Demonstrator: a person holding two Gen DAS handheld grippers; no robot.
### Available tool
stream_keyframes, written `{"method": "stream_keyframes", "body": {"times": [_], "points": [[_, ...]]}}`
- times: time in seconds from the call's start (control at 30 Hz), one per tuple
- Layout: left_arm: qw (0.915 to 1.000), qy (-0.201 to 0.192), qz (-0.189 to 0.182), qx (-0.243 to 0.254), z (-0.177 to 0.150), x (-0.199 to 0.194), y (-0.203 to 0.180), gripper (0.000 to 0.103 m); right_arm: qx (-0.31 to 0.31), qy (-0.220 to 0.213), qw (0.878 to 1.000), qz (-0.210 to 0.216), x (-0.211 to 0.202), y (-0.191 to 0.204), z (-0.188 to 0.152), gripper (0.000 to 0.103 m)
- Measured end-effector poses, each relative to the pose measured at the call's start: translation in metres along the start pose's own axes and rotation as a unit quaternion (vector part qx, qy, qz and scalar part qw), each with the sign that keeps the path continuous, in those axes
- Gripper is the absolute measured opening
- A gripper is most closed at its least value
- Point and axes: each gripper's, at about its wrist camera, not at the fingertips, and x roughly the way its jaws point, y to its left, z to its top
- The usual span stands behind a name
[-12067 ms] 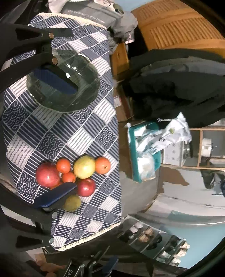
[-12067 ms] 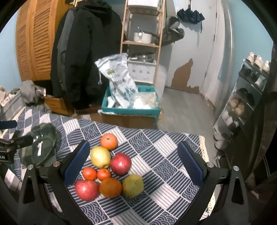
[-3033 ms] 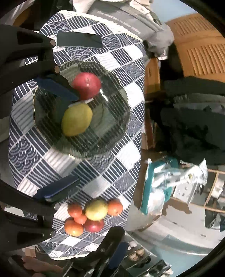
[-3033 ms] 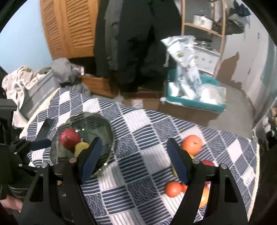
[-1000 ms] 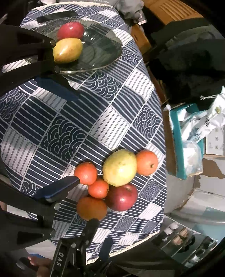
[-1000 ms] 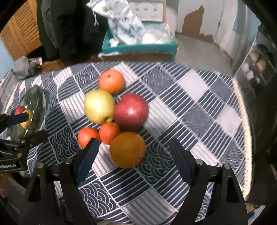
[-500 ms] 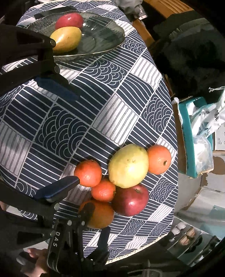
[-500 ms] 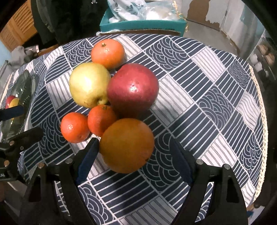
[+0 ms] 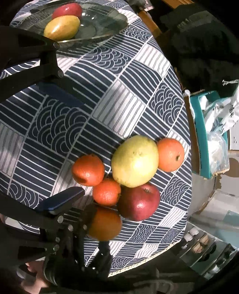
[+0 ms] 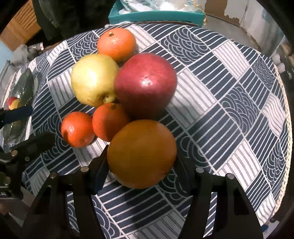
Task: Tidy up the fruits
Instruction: 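Grasp the large orange with the right tool, then grasp a tangerine with the left tool while the right tool lifts the orange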
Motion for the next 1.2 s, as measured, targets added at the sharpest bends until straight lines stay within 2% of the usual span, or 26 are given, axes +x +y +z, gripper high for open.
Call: {"method": "stream_keyframes", "body": {"times": [0.23,0.4,0.53,0.73,0.8,0.87,0.9,1.0,1.2], "points": [[0.9996,0.019,0.002,0.021,0.004,0.021,-0.015,0.089,0.022,-0.033,0.999,-0.029,-0.02,-0.023,-0.003,0.064],[0.9992,0.027,0.004,0.03,0.004,0.033,-0.022,0.089,0.031,-0.034,0.998,-0.034,-0.018,-0.029,-0.003,0.064],[0.9994,0.023,0.002,0.028,0.006,0.039,-0.025,0.085,0.036,-0.031,0.998,-0.03,-0.016,-0.031,-0.002,0.064],[0.9988,0.033,0.0,0.036,0.007,0.051,-0.027,0.063,0.034,-0.034,0.998,-0.028,-0.016,-0.031,0.0,0.065],[0.9989,0.023,-0.001,0.04,0.006,0.05,-0.027,0.06,0.032,-0.035,0.998,-0.027,-0.016,-0.031,0.0,0.064],[0.9987,0.026,-0.023,0.038,0.007,0.05,-0.027,0.046,0.032,-0.037,0.998,-0.026,-0.017,-0.031,0.0,0.065],[0.9986,0.026,-0.027,0.038,0.008,0.049,-0.026,0.046,0.032,-0.038,0.998,-0.026,-0.017,-0.031,0.0,0.065],[0.9987,0.02,-0.009,0.047,0.008,0.047,-0.025,0.045,0.029,-0.043,0.998,-0.027,-0.02,-0.029,0.001,0.065],[0.9995,0.0,-0.002,0.032,0.009,0.03,-0.015,0.045,0.023,-0.06,0.997,-0.031,-0.029,-0.024,0.003,0.065]]}}
